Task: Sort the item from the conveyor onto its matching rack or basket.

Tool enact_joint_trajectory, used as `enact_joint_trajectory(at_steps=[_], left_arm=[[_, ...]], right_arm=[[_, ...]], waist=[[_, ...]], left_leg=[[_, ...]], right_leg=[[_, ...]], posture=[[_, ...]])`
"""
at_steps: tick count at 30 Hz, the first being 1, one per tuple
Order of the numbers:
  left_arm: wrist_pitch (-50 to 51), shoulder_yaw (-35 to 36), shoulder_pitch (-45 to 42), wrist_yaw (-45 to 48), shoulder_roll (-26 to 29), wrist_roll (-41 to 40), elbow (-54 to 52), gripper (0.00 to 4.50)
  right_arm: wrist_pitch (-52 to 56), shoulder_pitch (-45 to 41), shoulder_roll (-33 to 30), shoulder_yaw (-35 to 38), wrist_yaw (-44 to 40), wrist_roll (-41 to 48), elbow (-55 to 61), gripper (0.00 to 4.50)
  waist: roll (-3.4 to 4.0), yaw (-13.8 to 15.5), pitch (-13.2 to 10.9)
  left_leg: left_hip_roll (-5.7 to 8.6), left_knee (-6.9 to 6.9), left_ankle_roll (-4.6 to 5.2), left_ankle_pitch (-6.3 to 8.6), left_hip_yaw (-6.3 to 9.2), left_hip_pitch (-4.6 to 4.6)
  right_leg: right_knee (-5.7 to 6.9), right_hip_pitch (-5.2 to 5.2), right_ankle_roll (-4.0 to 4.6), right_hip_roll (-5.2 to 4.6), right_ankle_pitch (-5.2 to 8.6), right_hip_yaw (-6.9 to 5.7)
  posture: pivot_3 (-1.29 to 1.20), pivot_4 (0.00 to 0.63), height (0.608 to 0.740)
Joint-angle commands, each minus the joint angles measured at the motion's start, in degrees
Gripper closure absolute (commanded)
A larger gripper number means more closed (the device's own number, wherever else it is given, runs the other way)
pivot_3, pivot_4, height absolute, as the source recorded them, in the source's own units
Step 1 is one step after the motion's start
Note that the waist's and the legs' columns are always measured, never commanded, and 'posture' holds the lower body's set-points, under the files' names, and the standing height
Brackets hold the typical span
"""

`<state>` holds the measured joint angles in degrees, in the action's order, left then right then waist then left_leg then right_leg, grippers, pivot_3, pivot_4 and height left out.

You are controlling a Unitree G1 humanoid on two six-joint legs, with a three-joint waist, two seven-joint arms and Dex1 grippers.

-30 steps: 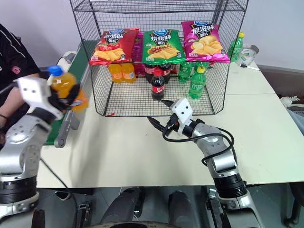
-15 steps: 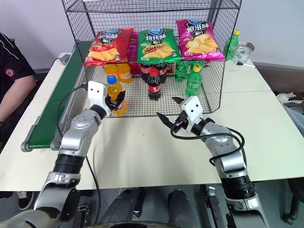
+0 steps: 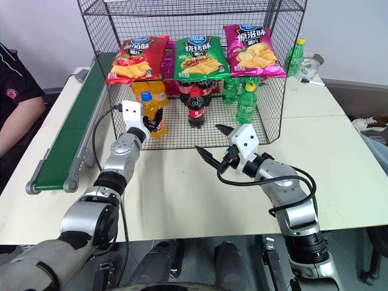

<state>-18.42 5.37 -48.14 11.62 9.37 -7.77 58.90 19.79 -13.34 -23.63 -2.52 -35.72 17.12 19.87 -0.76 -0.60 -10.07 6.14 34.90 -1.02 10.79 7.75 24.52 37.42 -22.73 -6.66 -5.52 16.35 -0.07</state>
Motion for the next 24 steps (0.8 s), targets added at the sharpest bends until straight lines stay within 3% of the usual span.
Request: enact_joint_trajectory(at_steps=[1,6,10,11,19,24], left_arm=[[-3.9,0.8,-2.3,-0.7,-0.4,1.0,1.6,2.02],[-4.7,1.6,-2.3,-0.1,-0.7,0.6,3.9,2.02],[-4.1,2.7,-2.0,1.1,-0.6,0.0,3.7,0.17],[-4.2,2.7,-1.9,0.9,-0.6,0.2,3.5,0.06],[-4.1,3.5,0.4,2.7,-0.4,-0.2,-1.6,0.06],[-1.8,2.9,7.7,4.3,1.4,-0.4,-15.4,0.06]], right_arm=[[-0.1,0.2,-0.4,0.9,0.4,0.7,3.0,0.00],[0.1,-0.1,-0.4,0.7,0.5,0.6,3.0,0.00],[0.1,-0.2,-0.4,0.6,0.3,0.6,2.8,0.00],[0.1,-0.2,-0.4,0.5,0.3,0.6,2.7,0.00],[0.2,-0.1,-0.4,0.5,0.2,0.6,2.7,0.00],[0.5,0.5,-0.6,0.7,0.3,0.8,3.2,0.00]], waist=[[0.00,0.0,0.0],[-0.01,0.0,0.0],[-0.01,0.0,0.0],[-0.01,0.0,0.0],[-0.01,0.0,0.0],[0.00,-0.2,0.0]], left_leg=[[0.00,0.02,0.00,0.00,0.00,0.00],[0.00,0.13,0.00,0.00,0.01,-0.01],[0.00,0.13,0.01,0.00,0.01,-0.01],[0.00,0.13,0.01,0.00,0.01,-0.01],[0.00,0.15,0.01,0.00,0.01,-0.01],[0.00,0.13,0.00,0.00,0.01,-0.01]], right_leg=[[0.04,0.00,0.00,0.00,0.00,0.00],[0.12,0.03,0.00,0.02,0.00,-0.01],[0.12,0.02,0.00,0.02,0.00,-0.01],[0.13,0.02,0.00,0.02,0.00,-0.01],[0.16,0.02,0.00,0.02,0.00,-0.01],[0.17,0.00,0.00,0.02,0.00,0.03]], posture=[[0.00,0.150,0.740],[0.00,0.150,0.740],[0.00,0.150,0.740],[0.00,0.150,0.740],[0.00,0.150,0.740],[0.00,0.150,0.740]])
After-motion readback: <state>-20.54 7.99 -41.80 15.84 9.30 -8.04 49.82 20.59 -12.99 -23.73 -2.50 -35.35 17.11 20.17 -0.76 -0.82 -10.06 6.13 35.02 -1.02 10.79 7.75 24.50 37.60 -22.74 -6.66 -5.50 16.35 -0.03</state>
